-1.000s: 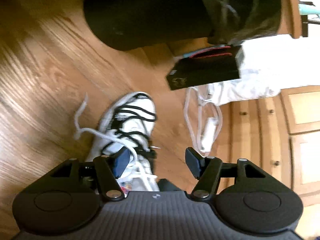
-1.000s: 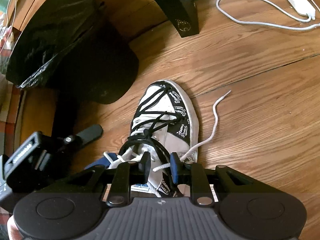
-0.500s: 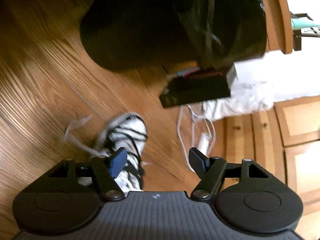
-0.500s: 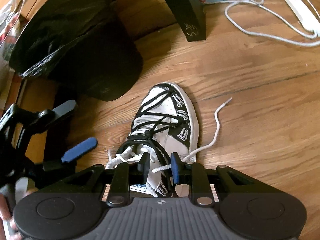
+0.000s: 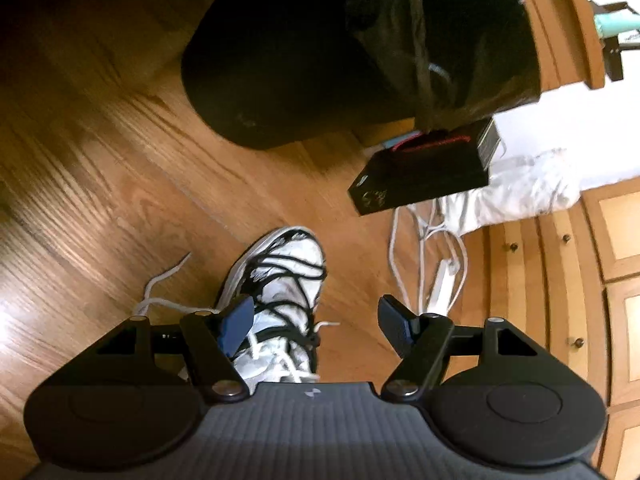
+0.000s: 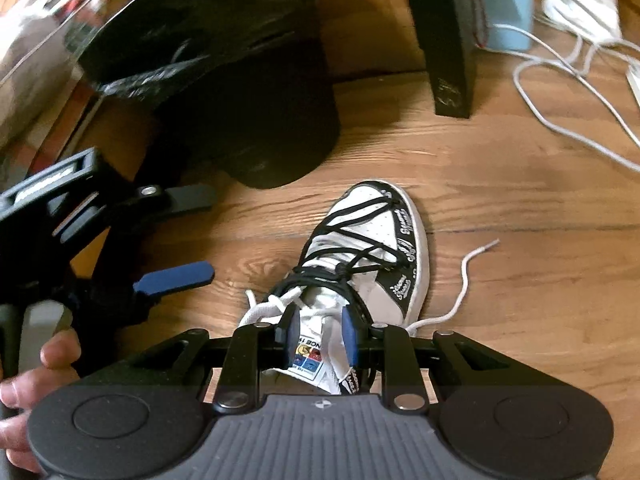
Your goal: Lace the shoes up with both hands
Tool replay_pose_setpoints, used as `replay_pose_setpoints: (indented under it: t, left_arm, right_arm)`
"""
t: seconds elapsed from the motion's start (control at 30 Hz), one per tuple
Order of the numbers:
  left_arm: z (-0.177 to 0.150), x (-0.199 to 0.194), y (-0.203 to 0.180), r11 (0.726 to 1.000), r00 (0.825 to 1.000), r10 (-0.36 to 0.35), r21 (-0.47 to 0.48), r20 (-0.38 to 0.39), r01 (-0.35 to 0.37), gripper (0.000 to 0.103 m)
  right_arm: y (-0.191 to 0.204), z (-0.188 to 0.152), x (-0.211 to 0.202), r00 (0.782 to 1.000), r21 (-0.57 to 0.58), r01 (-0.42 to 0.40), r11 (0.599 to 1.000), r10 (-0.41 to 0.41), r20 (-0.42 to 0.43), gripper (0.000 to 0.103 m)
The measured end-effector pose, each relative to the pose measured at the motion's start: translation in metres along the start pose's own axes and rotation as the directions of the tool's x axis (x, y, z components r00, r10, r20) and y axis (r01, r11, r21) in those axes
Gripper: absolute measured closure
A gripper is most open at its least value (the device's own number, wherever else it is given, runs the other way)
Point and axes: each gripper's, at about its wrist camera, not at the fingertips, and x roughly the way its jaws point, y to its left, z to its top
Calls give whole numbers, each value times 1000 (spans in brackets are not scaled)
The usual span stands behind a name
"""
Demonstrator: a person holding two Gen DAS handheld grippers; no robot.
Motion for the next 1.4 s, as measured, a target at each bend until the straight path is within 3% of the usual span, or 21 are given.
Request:
replay_pose_setpoints:
  t: [0.17, 0.33, 0.43, 0.63, 0.87, 1.0, 1.17, 1.4]
  left_arm:
    - [1, 1, 0, 996, 997, 81, 34, 1, -81, 32]
    - [3, -1, -1, 997, 997, 75, 31, 2, -75, 32]
    - [2, 0, -4, 995, 997, 81, 54, 1, -81, 32]
    - [2, 0, -4, 995, 997, 82, 49, -3, -82, 32]
    - [1, 1, -6, 995, 997, 80, 55, -12, -79, 32]
    - [0, 1, -7, 995, 997, 76, 61, -18, -75, 32]
    - [1, 0, -7, 996, 998, 69, 60, -10, -68, 32]
    - [0, 0, -10, 996, 998, 56, 68, -19, -54, 32]
  right_arm:
    - [20, -10, 3, 999, -158, 39, 987, -39, 1, 76]
    - [42, -25, 8, 993, -365, 114, 924, -110, 33, 74]
    - [57, -35, 10, 988, -500, 153, 852, -137, 68, 74]
    - [86, -63, 19, 979, -735, 200, 648, -167, 119, 74]
    - [90, -80, 33, 960, -826, 249, 505, -244, 141, 74]
    - [94, -86, 40, 953, -860, 251, 443, -267, 141, 74]
    - [96, -90, 47, 946, -876, 246, 416, -299, 123, 85]
    - [99, -94, 49, 937, -889, 262, 375, -318, 143, 86]
